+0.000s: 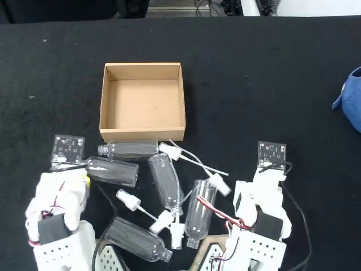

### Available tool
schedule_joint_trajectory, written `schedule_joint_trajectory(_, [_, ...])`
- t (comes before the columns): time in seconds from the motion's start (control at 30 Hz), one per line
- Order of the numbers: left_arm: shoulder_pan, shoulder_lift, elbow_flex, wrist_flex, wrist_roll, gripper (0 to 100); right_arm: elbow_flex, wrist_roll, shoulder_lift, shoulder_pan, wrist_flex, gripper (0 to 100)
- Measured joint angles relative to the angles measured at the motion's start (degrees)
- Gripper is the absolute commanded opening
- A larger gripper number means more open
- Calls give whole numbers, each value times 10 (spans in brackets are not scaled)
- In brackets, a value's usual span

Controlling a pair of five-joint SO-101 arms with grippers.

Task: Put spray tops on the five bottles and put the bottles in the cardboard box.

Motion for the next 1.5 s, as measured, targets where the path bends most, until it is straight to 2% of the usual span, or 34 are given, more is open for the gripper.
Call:
schedule_joint_trajectory(0.27, [-3, -5, -123, 0, 4, 34, 0, 0, 0, 0, 0, 15])
schedule_joint_trajectory(0.47, [-3, 6, -207, 0, 90, 224, 0, 0, 0, 0, 0, 15])
schedule_joint_trajectory(0.63, [-3, 118, -301, 0, 119, 244, 0, 0, 0, 0, 0, 15])
schedule_joint_trajectory(0.8, [-3, 304, -355, 10, 211, 246, 0, 0, 0, 0, 0, 15])
schedule_joint_trajectory(0.93, [11, 421, -359, 37, 347, 246, 0, 0, 0, 0, 0, 15])
schedule_joint_trajectory(1.03, [27, 466, -334, 39, 411, 246, 0, 0, 0, 0, 0, 15])
schedule_joint_trajectory(1.4, [156, 470, -192, 37, 392, 246, 0, 0, 0, 0, 0, 15])
schedule_joint_trajectory(1.5, [170, 459, -152, 1, 389, 246, 0, 0, 0, 0, 0, 15])
